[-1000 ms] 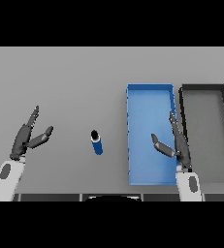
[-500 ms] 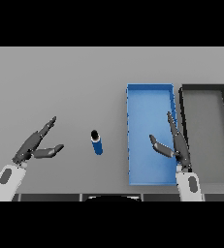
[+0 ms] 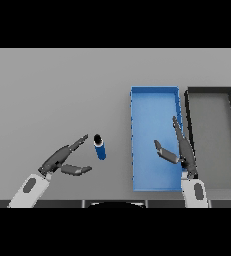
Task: Pick up the blue pipe and place it into the blue bin.
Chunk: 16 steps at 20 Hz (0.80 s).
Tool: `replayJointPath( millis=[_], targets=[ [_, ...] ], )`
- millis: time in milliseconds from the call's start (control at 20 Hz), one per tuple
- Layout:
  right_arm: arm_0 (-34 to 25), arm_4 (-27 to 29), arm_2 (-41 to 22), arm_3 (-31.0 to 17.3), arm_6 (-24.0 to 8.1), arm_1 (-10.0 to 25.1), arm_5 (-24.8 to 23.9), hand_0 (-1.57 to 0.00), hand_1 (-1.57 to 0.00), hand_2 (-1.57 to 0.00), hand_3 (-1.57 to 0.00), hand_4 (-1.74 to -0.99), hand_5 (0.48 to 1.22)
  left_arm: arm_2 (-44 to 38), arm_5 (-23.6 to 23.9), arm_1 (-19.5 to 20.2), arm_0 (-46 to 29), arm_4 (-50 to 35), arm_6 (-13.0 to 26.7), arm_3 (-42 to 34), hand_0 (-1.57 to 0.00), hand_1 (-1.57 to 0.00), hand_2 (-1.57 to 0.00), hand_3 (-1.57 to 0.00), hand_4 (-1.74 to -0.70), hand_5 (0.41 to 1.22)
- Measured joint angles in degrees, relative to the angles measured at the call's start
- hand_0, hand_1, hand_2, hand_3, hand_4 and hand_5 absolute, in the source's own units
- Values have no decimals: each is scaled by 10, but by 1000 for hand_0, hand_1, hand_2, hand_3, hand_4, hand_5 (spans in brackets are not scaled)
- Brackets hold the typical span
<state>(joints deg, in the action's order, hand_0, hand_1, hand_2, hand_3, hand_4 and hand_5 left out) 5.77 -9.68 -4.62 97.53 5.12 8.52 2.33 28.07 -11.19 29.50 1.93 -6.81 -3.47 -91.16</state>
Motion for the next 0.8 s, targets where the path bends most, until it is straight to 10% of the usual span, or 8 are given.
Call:
replayJointPath(
  millis=[800],
  targets=[
    [11,-1,9,3,13,11,-1,1,1,1,1,-1207,650,41,37,-148,90,60,-20,143,1,1,1,1,-1107,463]
  ],
)
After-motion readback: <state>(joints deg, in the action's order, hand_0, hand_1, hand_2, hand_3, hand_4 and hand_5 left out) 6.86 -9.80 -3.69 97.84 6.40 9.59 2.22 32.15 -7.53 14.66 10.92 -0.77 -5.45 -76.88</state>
